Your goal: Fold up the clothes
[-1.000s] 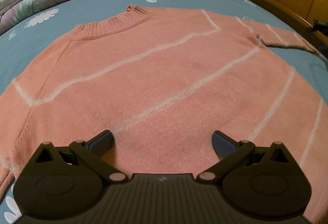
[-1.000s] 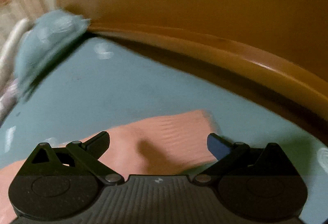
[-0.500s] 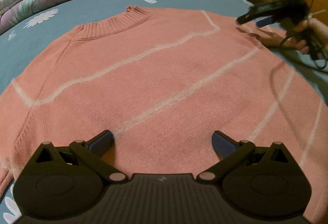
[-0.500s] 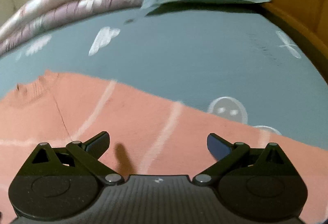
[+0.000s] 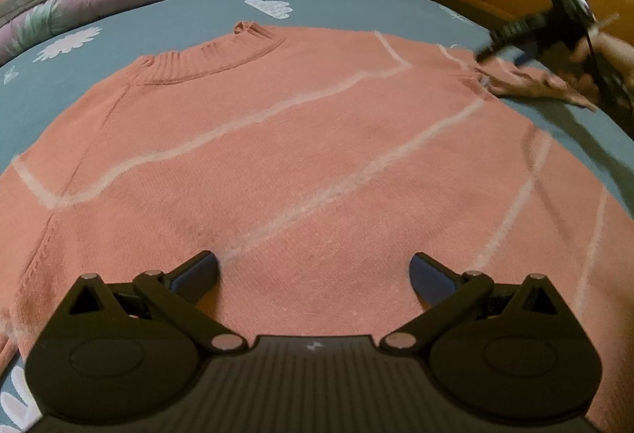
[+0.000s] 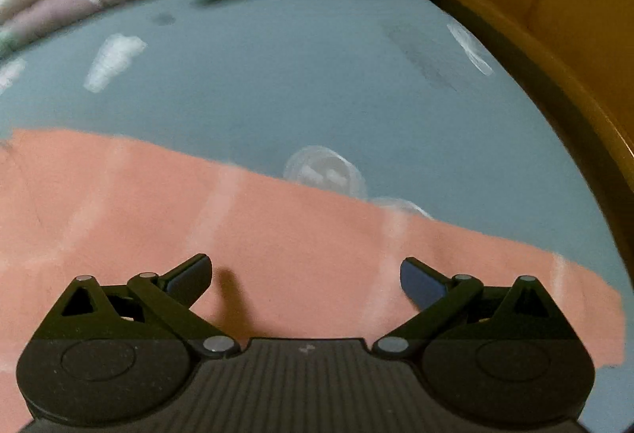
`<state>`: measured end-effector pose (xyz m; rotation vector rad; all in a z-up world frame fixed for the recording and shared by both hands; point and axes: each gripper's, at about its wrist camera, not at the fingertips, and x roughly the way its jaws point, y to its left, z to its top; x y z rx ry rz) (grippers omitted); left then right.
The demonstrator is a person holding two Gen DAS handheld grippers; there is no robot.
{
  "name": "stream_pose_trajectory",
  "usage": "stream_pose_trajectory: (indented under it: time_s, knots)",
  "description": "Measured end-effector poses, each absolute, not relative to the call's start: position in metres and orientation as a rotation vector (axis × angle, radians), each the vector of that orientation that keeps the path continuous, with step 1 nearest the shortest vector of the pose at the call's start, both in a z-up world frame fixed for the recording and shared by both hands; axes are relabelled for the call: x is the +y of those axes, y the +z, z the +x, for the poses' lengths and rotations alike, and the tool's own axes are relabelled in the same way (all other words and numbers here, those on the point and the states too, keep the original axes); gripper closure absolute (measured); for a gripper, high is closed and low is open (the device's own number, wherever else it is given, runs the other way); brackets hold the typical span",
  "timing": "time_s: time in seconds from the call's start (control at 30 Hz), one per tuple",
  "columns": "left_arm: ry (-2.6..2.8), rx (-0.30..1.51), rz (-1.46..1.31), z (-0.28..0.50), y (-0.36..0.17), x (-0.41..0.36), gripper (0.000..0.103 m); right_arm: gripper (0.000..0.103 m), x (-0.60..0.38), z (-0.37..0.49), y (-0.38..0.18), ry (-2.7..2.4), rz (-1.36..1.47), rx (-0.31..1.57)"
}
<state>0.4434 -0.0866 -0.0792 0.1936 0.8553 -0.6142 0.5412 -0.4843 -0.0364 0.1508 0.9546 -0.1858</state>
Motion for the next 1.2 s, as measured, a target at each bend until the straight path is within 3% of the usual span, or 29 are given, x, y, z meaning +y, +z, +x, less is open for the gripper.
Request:
stream_pose_trajectory:
  time_s: [0.1, 0.23, 0.37, 0.5, 0.73, 1.0, 1.2]
  knots:
    - [-0.611, 0.853, 0.2, 0.443, -0.079, -0.088, 0.0, 0.0, -0.445, 0.56, -0.026, -0.065, 0.236, 0.928]
    - [-0.606, 0.847, 0.197, 0.442, -0.079, -0.088, 0.0, 0.0, -0.404, 0.595, -0.052, -0.07, 0.235, 0.977]
    - [-0.612, 0.835, 0.194, 0.44, -0.08, -0.086, 0.0, 0.0, -0.396, 0.622, -0.076, -0.154, 0.121, 0.937]
    - [-0.623, 0.831, 0.198, 0.44, -0.078, -0.084, 0.0, 0.0, -0.414, 0.628, -0.065, -0.166, 0.244, 0.958]
    - [-0.573, 0.787, 0.201, 0.439, -0.057, -0.059, 0.0, 0.0, -0.394, 0.528, -0.025, -0.092, 0.302, 0.857]
    - [-0.341, 0.846, 0.061, 0.477, -0.064, -0.003, 0.001, 0.0, -0.353, 0.454, -0.055, -0.074, 0.227, 0.915]
    - [-0.309, 0.863, 0.136, 0.462, -0.063, -0.014, 0.001, 0.0, -0.328, 0.429, -0.067, -0.041, 0.04, 0.925]
